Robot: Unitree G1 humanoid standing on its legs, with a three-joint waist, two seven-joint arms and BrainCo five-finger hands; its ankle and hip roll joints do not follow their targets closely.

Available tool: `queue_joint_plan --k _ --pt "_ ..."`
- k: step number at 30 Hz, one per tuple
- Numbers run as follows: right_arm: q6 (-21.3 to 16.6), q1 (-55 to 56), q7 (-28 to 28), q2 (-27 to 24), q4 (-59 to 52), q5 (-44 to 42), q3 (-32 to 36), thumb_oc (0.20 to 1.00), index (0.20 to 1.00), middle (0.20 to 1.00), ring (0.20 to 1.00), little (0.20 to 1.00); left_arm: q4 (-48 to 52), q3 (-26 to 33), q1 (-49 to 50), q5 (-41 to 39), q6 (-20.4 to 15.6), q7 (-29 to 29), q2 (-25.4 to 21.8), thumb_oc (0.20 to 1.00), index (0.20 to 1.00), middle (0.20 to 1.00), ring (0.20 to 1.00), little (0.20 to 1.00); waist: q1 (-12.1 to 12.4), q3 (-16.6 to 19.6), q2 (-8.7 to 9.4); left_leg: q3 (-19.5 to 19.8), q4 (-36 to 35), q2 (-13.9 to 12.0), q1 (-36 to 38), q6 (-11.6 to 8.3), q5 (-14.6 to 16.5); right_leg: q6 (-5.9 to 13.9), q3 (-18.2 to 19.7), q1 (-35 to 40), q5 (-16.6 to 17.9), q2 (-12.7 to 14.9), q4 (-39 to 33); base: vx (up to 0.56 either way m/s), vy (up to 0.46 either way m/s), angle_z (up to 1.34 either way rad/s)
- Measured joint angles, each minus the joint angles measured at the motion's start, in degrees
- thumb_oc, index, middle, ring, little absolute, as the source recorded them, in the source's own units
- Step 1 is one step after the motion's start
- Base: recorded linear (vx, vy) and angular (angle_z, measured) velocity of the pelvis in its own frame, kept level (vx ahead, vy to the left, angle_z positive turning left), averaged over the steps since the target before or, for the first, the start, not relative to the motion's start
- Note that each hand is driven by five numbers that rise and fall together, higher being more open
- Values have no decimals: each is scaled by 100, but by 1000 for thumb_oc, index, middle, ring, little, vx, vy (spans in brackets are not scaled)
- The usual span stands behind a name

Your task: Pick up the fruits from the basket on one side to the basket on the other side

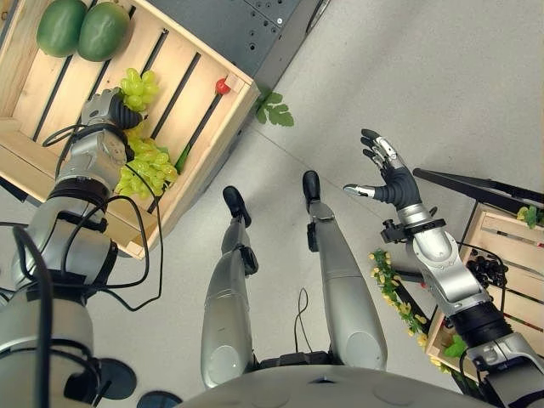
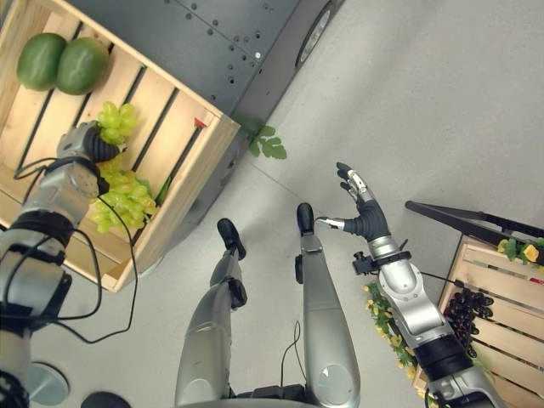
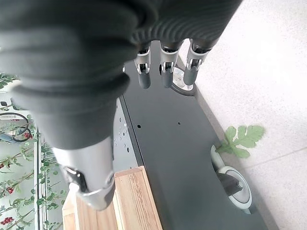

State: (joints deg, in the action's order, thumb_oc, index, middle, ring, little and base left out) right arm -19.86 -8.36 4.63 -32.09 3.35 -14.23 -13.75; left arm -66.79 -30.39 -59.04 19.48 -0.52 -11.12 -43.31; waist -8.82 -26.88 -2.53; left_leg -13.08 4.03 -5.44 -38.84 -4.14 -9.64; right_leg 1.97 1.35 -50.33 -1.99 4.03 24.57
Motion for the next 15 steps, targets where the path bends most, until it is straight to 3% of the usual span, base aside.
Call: queue_joint_plan --k 5,9,12,15 --pt "-6 -7 64 2 8 6 -3 1000 1000 1000 1000 1000 12 33 58 -23 -22 -9 28 200 200 200 200 200 27 -6 -7 15 19 12 42 1 -2 -3 -1 36 1 7 49 3 -16 1" --pt "-11 1 172 12 124 41 -42 1000 1000 1000 1000 1000 260 561 833 -355 -146 -40 130 200 200 200 200 200 -5 -69 -9 37 -51 21 515 -6 4 0 -33 490 -41 8 29 26 -61 1" --pt "-9 59 221 14 260 139 -22 1000 1000 1000 1000 1000 1584 1404 2205 -693 -273 -87 314 200 200 200 200 200 73 -103 -40 70 -141 31 977 -8 2 -9 -71 937 -104 34 31 35 -25 5" --pt "-11 386 236 3 341 312 316 1000 1000 1000 1000 1000 3421 2174 3675 -830 -515 -248 613 200 200 200 200 200 365 -107 -110 121 -203 58 1494 -28 18 13 -122 1433 -255 67 79 69 4 16"
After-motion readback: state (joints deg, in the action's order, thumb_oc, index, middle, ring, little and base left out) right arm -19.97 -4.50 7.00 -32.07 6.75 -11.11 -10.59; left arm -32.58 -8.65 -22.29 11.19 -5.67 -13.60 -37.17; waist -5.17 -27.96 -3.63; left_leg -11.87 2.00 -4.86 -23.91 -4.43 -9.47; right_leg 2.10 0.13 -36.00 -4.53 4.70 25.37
